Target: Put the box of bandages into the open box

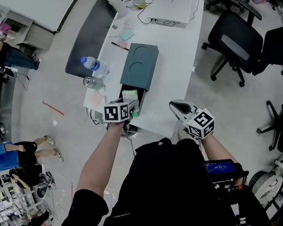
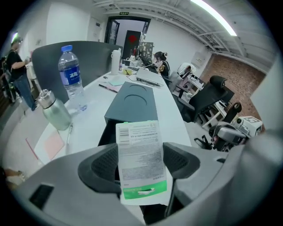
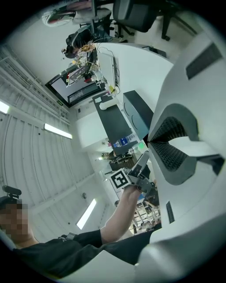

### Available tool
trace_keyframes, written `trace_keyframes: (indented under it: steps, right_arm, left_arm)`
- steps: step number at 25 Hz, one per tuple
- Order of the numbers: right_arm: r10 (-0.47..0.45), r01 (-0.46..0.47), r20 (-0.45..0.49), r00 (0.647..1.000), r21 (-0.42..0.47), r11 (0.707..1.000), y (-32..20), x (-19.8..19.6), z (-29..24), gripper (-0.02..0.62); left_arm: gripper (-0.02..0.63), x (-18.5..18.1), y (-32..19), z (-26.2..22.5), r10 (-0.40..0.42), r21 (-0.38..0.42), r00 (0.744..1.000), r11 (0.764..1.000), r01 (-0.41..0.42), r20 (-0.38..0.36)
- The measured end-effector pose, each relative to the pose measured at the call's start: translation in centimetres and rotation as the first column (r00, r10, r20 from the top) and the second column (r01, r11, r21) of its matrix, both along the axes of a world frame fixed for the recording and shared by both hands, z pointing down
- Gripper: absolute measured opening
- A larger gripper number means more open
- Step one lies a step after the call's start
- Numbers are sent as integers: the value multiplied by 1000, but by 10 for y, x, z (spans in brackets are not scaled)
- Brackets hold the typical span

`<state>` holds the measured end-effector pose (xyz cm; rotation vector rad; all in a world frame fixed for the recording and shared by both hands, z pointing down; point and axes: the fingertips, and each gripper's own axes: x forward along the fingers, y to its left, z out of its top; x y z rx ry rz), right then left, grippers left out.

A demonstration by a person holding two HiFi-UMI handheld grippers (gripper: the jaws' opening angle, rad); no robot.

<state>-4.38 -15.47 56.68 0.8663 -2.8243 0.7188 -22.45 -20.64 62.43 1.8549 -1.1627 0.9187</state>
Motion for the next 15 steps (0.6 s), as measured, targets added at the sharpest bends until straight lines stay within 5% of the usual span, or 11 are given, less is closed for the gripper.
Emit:
trace_keyframes:
  steps: [15]
  right_arm:
    - [84, -85, -17, 996, -32, 996, -1, 0, 8, 28]
  left_arm:
    - [321, -12, -19, 50, 216, -106, 970, 973, -205, 110]
